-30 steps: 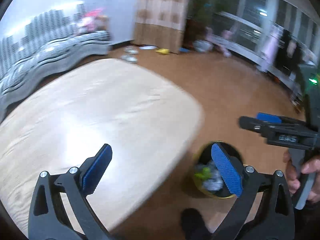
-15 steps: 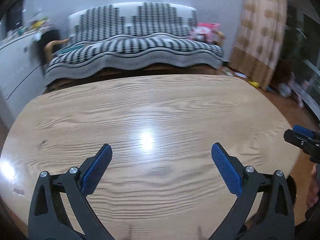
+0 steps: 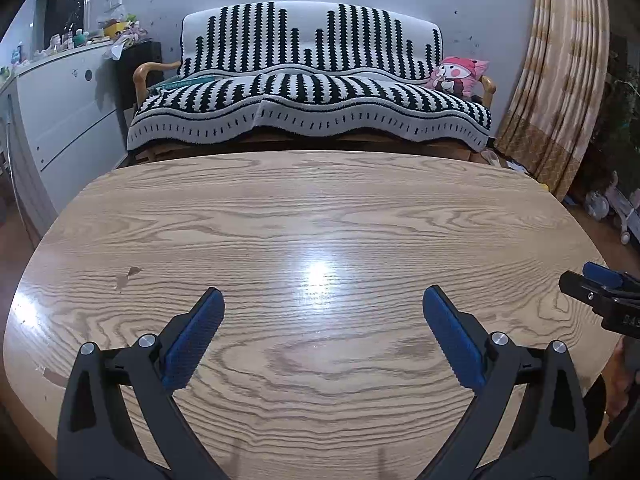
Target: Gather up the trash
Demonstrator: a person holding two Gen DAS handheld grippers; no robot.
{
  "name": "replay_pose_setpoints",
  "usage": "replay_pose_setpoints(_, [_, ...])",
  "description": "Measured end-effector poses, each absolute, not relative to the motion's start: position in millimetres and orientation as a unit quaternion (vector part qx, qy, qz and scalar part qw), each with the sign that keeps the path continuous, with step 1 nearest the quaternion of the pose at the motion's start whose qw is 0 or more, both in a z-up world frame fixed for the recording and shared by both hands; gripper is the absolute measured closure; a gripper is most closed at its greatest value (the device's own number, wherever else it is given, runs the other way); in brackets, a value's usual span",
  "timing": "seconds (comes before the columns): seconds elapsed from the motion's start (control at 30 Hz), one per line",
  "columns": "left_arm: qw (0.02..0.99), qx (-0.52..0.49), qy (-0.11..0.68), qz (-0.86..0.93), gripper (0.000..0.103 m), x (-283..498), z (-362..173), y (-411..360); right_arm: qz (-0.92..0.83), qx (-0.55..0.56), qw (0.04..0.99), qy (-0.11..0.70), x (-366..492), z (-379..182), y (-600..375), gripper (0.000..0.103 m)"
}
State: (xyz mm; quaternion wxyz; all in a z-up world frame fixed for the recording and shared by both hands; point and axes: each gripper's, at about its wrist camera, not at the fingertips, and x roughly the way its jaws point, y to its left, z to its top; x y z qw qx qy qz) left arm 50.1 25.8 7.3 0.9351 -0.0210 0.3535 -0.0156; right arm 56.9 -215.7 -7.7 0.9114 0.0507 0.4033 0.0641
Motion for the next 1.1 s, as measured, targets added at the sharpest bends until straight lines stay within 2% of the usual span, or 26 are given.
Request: replay_pose_setpoints(1.1, [0.934,-0.011,0.358,-0.018,0.007,44.5,-0.1,20.6,0.074,0.047,0.912,0.401,52.1,-6.8,-215.1,0.012])
